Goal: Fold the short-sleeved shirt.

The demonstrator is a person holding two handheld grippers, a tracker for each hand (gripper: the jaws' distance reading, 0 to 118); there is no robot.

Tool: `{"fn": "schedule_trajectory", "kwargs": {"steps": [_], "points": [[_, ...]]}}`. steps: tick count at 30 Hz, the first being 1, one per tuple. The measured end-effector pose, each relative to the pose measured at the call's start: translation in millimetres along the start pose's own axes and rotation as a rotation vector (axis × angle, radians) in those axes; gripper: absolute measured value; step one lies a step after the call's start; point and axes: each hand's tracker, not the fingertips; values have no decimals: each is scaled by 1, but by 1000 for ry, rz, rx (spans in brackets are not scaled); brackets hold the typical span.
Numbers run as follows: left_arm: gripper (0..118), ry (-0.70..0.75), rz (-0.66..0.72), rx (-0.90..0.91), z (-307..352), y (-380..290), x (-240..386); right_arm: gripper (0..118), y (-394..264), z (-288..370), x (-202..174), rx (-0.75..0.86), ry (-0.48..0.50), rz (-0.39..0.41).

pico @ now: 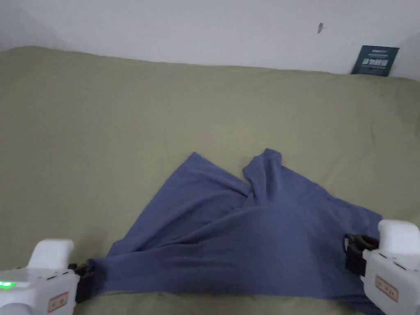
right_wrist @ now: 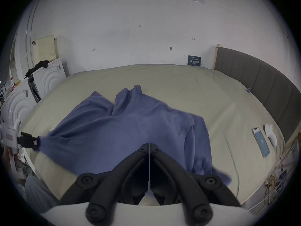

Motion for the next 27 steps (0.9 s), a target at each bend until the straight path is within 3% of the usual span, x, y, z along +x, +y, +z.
{"fn": "schedule_trajectory", "kwargs": {"steps": [2, 3, 5, 6, 9, 14, 17, 19, 20, 21, 22, 23, 24, 27], "points": [[6, -5, 6, 7, 3, 2, 0, 21, 26, -26, 11, 2, -10, 10], [6, -3, 3, 6, 5, 6, 5, 39, 41, -43, 16, -17, -17, 7], [6, 0, -15, 5, 6, 9, 8, 103, 67, -77, 26, -67, 1, 14], [6, 1, -23, -2, 6, 10, 10, 118, 79, -97, 30, -115, 6, 28], [6, 3, -18, -4, 4, 16, 11, 114, 103, -152, 36, -225, 39, 54], [6, -1, 6, -20, -10, 18, -6, 108, 113, -219, 27, -384, -15, 155], [6, -3, 14, -34, -13, 19, 0, 85, 98, -239, 19, -513, -37, 222], [6, -6, 17, -39, -18, 17, -9, 80, 107, -220, 20, -439, -35, 153], [6, -6, 15, -40, -21, 16, -14, 63, 110, -211, 19, -415, -4, 159], [6, -5, 12, -42, -21, 17, -15, 19, 109, -212, 19, -379, 4, 181], [6, -6, 12, -42, -21, 18, -16, 3, 110, -206, 15, -331, -20, 200], [6, -2, 9, -41, -15, 20, -6, 3, 109, -200, 17, -325, -23, 200], [6, -2, 8, -38, -11, 23, -1, 3, 110, -190, 19, -333, 41, 188], [6, 8, 34, 12, -1, 31, -6, 3, 126, -150, 20, -228, 20, 213]]}}
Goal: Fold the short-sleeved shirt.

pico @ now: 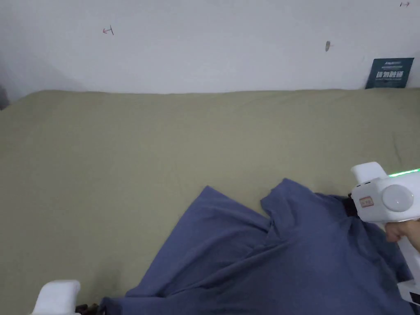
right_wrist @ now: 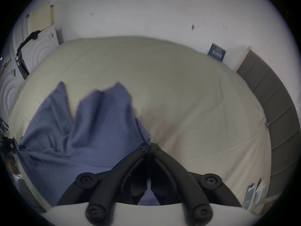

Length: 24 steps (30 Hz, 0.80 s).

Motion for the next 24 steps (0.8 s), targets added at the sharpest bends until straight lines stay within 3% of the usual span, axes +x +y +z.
{"fn": "schedule_trajectory", "kwargs": {"steps": [5, 14, 19, 24], "points": [[6, -14, 37, 94, 33, 30, 4, 3, 19, 110, 12, 164, 4, -15], [6, 54, -55, 341, 140, 119, 44, 3, 51, 297, 45, 446, -55, -34], [6, 53, -55, 445, 201, 177, 63, 3, 62, 352, 53, 526, -117, -40], [6, 62, -49, 499, 250, 228, 78, 3, 79, 386, 63, 597, -125, -119]]}}
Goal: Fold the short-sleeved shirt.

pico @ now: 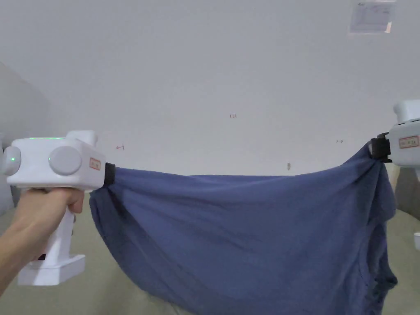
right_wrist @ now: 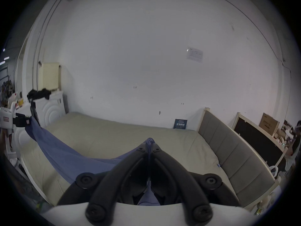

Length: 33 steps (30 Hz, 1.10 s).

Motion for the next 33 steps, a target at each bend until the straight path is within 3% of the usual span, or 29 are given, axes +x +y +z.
{"fn": "schedule_trajectory", "kwargs": {"steps": [9, 16, 20, 23, 25, 28, 33], "points": [[6, 63, -33, 21, 2, 71, 7, 3, 53, -9, 1, 51, -19, -40], [6, 106, -22, 49, -17, 97, 12, 3, 87, -49, -1, 73, -54, -20], [6, 125, 2, 77, -38, 115, 18, 3, 102, -76, 1, 98, -62, -55], [6, 146, -31, 85, -59, 133, 23, 3, 116, -102, 2, 94, -85, -29], [6, 159, -49, 93, -77, 146, 27, 3, 107, -80, 3, 94, -98, -9], [6, 172, -44, 108, -102, 161, 32, 3, 122, -119, 8, 80, -87, -60], [6, 183, -36, 111, -147, 178, 35, 3, 155, -194, 0, 89, -126, 6]]}}
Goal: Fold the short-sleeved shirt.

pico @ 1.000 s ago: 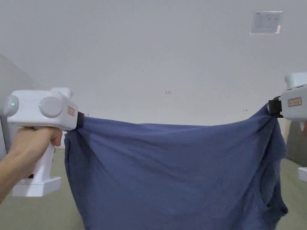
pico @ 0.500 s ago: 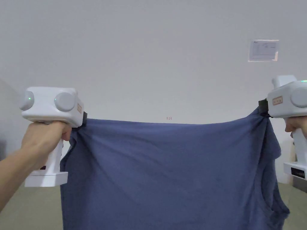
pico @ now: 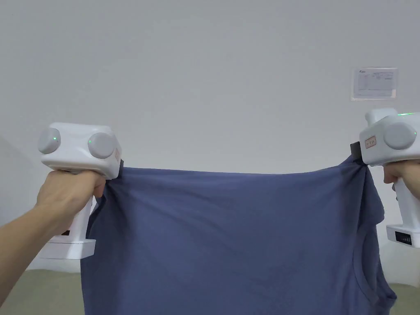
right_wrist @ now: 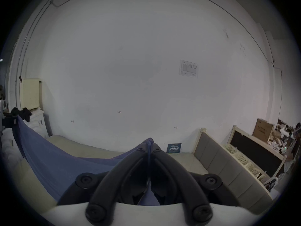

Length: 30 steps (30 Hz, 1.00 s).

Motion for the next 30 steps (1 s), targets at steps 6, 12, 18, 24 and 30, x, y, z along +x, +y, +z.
{"fn": "schedule_trajectory", "kwargs": {"steps": [6, 12, 18, 24, 30], "points": [[6, 30, -4, -19, -55, 1, 10, 3, -3, -47, -13, 15, 12, -21], [6, 51, -31, -17, -93, -13, 19, 3, -18, -67, -27, -2, 1, 2], [6, 39, -42, -69, -125, -55, 22, 3, -50, -96, -35, -44, 1, 37], [6, 10, -68, -186, -156, -138, 28, 3, -143, -118, -44, -199, 25, 35], [6, -59, -187, -339, -141, -264, 24, 3, -276, -58, -43, -365, 134, 7]]}}
